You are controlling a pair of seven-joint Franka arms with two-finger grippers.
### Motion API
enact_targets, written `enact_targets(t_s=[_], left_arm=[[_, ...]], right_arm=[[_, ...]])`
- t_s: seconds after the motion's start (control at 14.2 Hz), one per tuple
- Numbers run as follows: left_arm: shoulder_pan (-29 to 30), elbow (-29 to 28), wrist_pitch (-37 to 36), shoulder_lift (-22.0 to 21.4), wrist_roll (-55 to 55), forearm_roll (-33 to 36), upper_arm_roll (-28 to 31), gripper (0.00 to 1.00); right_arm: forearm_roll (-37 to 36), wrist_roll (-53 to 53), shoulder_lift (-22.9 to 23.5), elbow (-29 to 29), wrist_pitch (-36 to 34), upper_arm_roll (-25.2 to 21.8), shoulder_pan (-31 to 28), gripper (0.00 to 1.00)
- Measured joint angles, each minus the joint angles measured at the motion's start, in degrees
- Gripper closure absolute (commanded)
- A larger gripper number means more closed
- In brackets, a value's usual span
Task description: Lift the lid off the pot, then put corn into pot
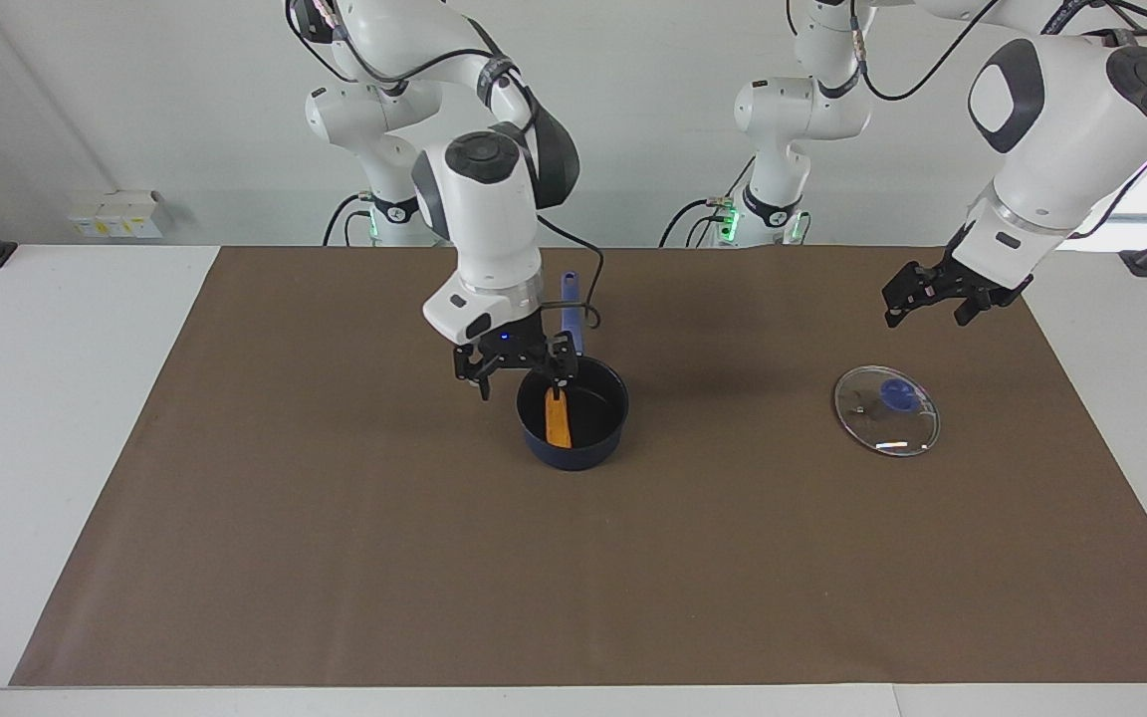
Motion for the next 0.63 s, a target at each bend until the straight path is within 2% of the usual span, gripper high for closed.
enact_targets(t_s=[0.35,0.63], left_arm=[[0.1,0.5,-2.9,-0.3,0.6,0.0,0.7,0.0],[0.1,3.1,-5.9,-0.7,0.6,0.0,0.8,0.0]], right_arm=[[-1.5,-3.4,-6.2,0.0,-4.9,-0.1,-5.3,0.0],[-1.5,-9.2,-12.2,0.0,-11.8,-0.1,-9.3,0.0]])
